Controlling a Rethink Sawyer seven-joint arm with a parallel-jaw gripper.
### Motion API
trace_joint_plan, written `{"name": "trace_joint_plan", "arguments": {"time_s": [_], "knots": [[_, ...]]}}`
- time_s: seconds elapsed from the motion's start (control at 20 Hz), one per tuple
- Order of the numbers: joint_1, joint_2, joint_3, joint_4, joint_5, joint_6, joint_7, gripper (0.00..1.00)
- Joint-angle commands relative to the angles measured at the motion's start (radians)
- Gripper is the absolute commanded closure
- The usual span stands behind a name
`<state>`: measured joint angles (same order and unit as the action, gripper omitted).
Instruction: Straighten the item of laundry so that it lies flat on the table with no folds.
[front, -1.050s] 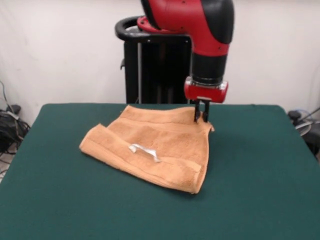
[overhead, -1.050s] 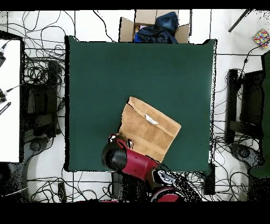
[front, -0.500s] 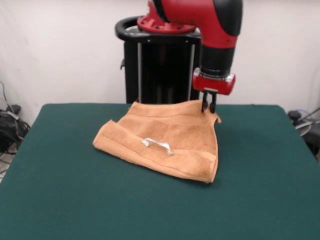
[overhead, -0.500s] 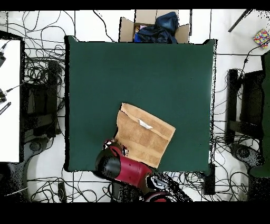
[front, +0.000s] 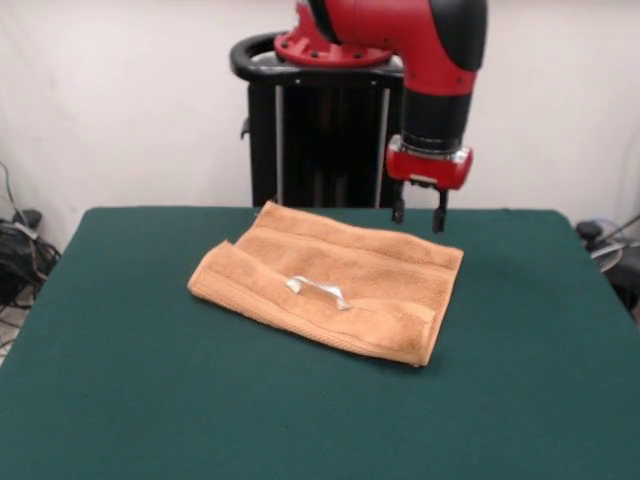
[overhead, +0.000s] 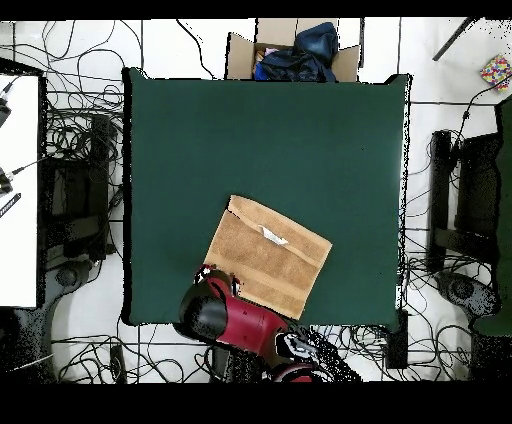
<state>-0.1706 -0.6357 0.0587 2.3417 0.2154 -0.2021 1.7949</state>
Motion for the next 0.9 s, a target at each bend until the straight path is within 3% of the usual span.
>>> {"name": "trace_joint_plan", "arguments": {"time_s": [0.05, 0.4, 0.9], "knots": [[-0.011, 0.036, 0.085, -0.028, 0.022, -0.015, 0.265, 0.00], [-0.049, 0.055, 0.092, -0.060, 0.000, 0.000, 0.228, 0.00], [-0.172, 0.068, 0.022, -0.291, -0.108, 0.232, -0.030, 0.00]]}}
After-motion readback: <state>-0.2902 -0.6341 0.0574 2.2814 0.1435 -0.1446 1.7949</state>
